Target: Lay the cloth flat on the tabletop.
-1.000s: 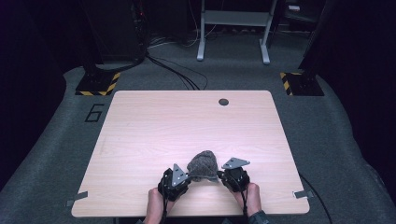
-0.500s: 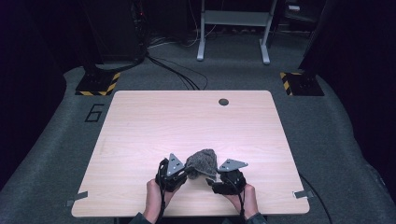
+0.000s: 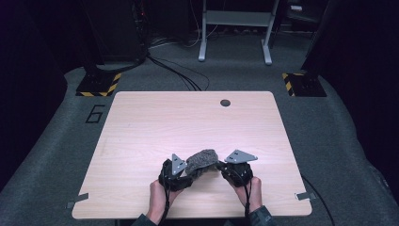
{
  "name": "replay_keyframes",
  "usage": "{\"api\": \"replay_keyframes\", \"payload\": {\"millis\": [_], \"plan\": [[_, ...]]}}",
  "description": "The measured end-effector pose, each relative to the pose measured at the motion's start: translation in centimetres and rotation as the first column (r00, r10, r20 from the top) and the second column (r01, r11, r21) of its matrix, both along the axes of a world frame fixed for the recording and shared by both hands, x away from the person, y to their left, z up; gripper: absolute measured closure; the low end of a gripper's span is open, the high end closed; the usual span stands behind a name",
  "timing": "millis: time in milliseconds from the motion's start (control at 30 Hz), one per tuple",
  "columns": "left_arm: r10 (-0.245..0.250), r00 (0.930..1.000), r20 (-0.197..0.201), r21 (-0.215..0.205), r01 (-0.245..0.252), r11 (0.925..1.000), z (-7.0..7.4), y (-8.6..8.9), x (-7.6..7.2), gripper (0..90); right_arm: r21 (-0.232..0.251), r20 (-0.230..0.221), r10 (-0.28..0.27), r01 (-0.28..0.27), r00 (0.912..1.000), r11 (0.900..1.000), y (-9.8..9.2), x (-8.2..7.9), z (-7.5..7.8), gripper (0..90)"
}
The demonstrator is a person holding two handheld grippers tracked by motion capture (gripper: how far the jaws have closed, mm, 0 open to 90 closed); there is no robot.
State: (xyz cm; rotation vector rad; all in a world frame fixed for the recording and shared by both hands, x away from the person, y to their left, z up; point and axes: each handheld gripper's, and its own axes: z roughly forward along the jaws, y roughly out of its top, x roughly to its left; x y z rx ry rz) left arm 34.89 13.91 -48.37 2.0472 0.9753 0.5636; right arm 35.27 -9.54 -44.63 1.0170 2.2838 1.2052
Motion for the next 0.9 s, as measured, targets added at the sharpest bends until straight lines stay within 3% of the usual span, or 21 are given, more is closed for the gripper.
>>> {"api": "replay_keyframes", "payload": {"millis": [100, 200, 400, 500, 567, 667, 700, 733, 867, 900], "plan": [[-0.003, 0.9999, 0.011, -0.013, 0.003, 0.9999, -0.2, 0.3, 0.5, 66.8, -0.003, 0.019, -0.007, 0.007, 0.9998, 1.0, -0.3, 0.1, 0.8, 88.3], [-0.016, 0.9995, 0.027, -0.041, 0.017, 0.999, 0.6, 0.9, 0.8, 78.7, -0.006, 0.034, -0.019, 0.019, 0.9992, 1.0, -0.8, 0.2, 1.4, 88.4], [-0.038, 0.9985, 0.039, -0.072, 0.041, 0.9966, 2.6, 2.4, 1.2, 84.3, 0.009, 0.039, -0.029, 0.028, 0.9988, 1.0, -1.8, 0.2, 2.4, 88.4], [-0.067, 0.9977, -0.013, -0.09, 0.065, 0.9938, 3.4, 3.2, 2.2, 83.8, 0.026, 0.027, -0.026, 0.025, 0.9993, 0.999, -2.0, -0.1, 3.3, 88.4], [-0.032, 0.9991, -0.029, -0.075, 0.03, 0.9967, 3.5, 3.4, 3.0, 76.9, 0.022, 0.015, -0.032, 0.031, 0.9994, 0.999, -1.9, 0.0, 3.6, 88.4], [0.018, 0.9954, -0.094, -0.06, -0.024, 0.9979, 2.4, 3.5, 4.2, 59.9, -0.001, -0.038, -0.072, 0.072, 0.9967, 0.997, -1.8, 1.1, 3.1, 88.2], [0.025, 0.9944, -0.102, -0.056, -0.031, 0.9979, 2.0, 3.4, 4.1, 52.1, -0.005, -0.058, -0.079, 0.079, 0.9952, 0.997, -1.8, 1.6, 2.7, 88.2], [0.021, 0.9951, -0.097, -0.056, -0.026, 0.9981, 1.7, 3.3, 3.7, 49.8, -0.008, -0.081, -0.097, 0.097, 0.992, 0.995, -1.9, 2.1, 2.2, 88.2], [0.023, 0.9956, -0.09, -0.062, -0.029, 0.9977, 1.4, 2.9, 2.6, 37.4, -0.012, -0.1, -0.107, 0.107, 0.9891, 0.994, -2.0, 2.9, 1.3, 88.1], [0.008, 0.9967, -0.08, -0.068, -0.014, 0.9976, 1.3, 2.5, 1.7, 35.0, -0.007, -0.11, -0.113, 0.113, 0.9875, 0.994, -2.1, 3.2, 1.0, 88.1]]}}
